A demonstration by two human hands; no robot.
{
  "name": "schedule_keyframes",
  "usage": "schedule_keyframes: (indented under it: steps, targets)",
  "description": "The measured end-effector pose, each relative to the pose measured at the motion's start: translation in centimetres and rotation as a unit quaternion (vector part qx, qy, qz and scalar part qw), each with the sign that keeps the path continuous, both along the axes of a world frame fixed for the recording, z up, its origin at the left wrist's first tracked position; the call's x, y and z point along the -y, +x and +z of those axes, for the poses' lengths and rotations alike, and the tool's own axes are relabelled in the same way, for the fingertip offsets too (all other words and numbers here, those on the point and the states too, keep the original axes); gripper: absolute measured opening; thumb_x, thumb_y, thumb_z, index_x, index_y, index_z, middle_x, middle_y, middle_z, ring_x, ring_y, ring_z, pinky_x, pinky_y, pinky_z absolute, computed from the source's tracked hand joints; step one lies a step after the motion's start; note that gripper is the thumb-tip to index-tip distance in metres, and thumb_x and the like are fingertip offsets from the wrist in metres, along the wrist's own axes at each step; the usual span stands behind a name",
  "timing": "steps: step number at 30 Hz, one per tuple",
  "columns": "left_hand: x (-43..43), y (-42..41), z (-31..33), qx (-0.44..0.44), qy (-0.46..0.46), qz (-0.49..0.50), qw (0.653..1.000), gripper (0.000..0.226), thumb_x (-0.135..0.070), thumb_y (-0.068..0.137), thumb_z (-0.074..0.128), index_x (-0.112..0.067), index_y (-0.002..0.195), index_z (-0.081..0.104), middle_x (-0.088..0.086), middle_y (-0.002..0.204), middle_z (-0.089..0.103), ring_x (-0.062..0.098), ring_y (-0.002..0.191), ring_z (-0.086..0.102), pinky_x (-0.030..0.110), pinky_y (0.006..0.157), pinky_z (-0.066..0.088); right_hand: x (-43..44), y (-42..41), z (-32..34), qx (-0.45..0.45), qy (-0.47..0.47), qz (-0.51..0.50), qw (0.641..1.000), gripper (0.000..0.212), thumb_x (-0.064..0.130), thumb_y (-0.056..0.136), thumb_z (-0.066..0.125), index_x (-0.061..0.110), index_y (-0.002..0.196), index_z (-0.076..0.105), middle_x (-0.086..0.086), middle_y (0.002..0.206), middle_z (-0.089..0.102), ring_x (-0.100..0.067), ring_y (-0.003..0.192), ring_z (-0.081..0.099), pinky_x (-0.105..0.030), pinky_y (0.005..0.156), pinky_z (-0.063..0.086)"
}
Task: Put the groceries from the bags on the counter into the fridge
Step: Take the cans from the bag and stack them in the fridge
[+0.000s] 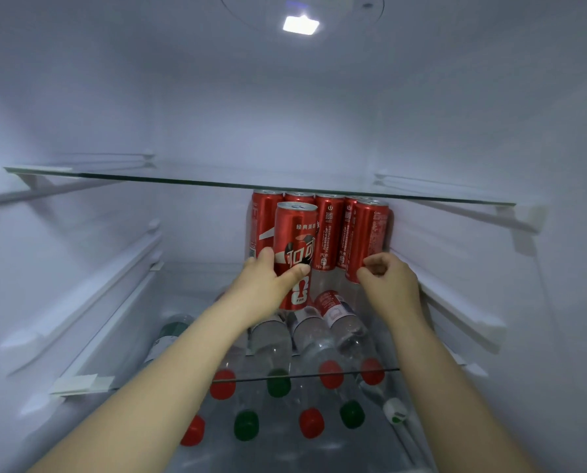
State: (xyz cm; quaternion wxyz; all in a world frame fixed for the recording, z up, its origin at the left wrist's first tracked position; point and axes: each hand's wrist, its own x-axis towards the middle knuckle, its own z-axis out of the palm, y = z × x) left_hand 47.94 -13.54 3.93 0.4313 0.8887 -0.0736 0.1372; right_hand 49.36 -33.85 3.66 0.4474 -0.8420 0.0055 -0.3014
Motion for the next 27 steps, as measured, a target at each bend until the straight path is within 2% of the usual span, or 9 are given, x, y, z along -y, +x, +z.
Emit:
schedule_keyframes:
  steps: [5,10,14,17,20,23,27]
  targets:
    - [2.4,3.6,1.0,0.005,0.046,0.003,0.999,0.061,-0.062,0.084,0.054,-0.017,0.124,0.047,0.004,0.12,0.057,0.022,0.103,0.06,0.042,0.088,0.054,0.0,0.0,0.1,0.001,0.012,-0.012,1.0,0.028,0.017,0.083,0.064,0.013,0.111,0.064,0.001,0.103,0.066,-0.016,0.096,0.061,-0.028,0.083,0.047]
    - [4.7,4.8,1.1,0.024,0.076,0.025,0.996,0.062,-0.06,0.086,0.053,-0.015,0.128,0.046,0.006,0.124,0.052,0.024,0.107,0.057,0.038,0.087,0.052,0.1,0.0,0.1,0.0,0.03,-0.011,0.999,0.026,0.017,0.083,0.064,0.014,0.109,0.062,0.004,0.094,0.064,-0.012,0.087,0.059,-0.023,0.074,0.042]
    - [5.4,5.2,0.8,0.055,0.084,0.03,0.995,0.06,-0.059,0.087,0.053,-0.015,0.126,0.047,0.005,0.123,0.052,0.022,0.108,0.055,0.035,0.086,0.05,0.1,0.1,0.2,0.001,0.029,-0.009,1.0,0.025,0.016,0.083,0.063,0.014,0.108,0.062,0.002,0.095,0.066,-0.011,0.084,0.059,-0.02,0.066,0.041]
    - [5.8,5.3,0.1,0.084,0.014,0.028,0.996,0.055,-0.057,0.081,0.063,-0.017,0.118,0.05,-0.001,0.112,0.058,0.018,0.101,0.059,0.034,0.084,0.053,0.2,0.2,0.2,0.0,0.029,-0.004,1.0,0.025,0.016,0.084,0.064,0.014,0.108,0.062,0.002,0.094,0.066,-0.01,0.083,0.059,-0.016,0.063,0.04]
    - [5.9,5.0,-0.7,0.096,-0.057,0.03,0.993,0.05,-0.04,0.076,0.076,-0.018,0.11,0.047,-0.002,0.106,0.054,0.013,0.09,0.058,0.029,0.078,0.054,0.2,0.3,0.2,-0.005,0.028,-0.002,1.0,0.025,0.016,0.084,0.064,0.013,0.109,0.061,0.003,0.093,0.065,-0.01,0.084,0.06,-0.018,0.065,0.041]
    - [5.6,5.0,-0.8,0.122,-0.07,0.035,0.989,0.036,-0.027,0.078,0.077,-0.018,0.1,0.051,-0.001,0.107,0.053,0.008,0.083,0.055,0.016,0.069,0.045,0.2,0.4,0.1,-0.005,0.027,-0.001,1.0,0.024,0.015,0.084,0.064,0.013,0.108,0.061,0.002,0.093,0.065,-0.01,0.083,0.06,-0.016,0.064,0.041]
    - [5.5,5.1,-0.8,0.149,-0.09,0.019,0.985,0.024,-0.02,0.081,0.073,-0.017,0.097,0.056,-0.001,0.094,0.059,0.008,0.075,0.055,0.013,0.063,0.042,0.3,0.4,0.0,-0.007,0.027,0.001,1.0,0.025,0.015,0.083,0.063,0.015,0.108,0.06,0.003,0.093,0.065,-0.009,0.083,0.06,-0.015,0.064,0.04]
